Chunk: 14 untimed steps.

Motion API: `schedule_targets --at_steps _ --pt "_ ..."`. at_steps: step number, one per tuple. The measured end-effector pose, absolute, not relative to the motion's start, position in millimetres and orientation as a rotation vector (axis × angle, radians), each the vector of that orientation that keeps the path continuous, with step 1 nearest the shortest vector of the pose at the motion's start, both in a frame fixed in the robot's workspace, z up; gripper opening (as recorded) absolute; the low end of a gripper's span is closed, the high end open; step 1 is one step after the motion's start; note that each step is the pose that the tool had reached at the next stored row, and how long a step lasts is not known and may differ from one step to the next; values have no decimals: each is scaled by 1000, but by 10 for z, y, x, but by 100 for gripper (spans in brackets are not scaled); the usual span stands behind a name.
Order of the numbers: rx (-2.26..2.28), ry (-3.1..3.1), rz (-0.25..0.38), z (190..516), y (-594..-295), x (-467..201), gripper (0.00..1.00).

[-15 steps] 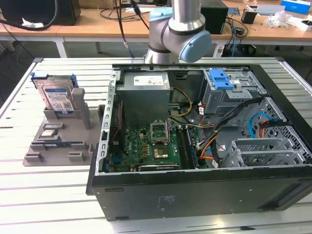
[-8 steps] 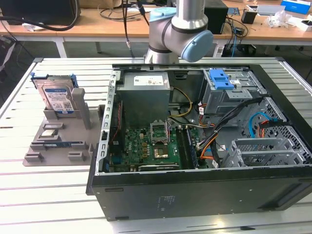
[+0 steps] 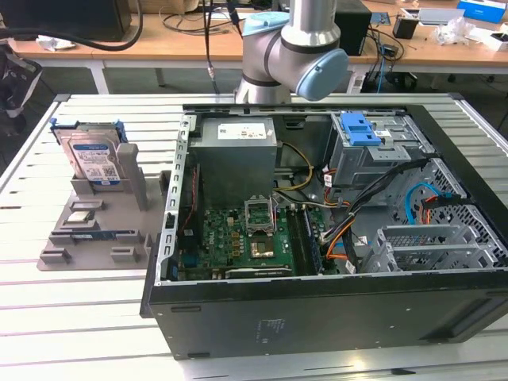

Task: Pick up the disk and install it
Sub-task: 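Reach for the disk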

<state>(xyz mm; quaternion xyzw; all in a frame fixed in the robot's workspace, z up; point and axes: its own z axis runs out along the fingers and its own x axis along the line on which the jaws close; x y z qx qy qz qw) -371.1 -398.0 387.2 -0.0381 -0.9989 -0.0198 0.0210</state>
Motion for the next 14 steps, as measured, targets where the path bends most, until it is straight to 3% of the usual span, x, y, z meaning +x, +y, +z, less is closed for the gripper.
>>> schedule_targets --at_steps 14 --pt "-118 -3093 -61 3862 -3910 -3307 11"
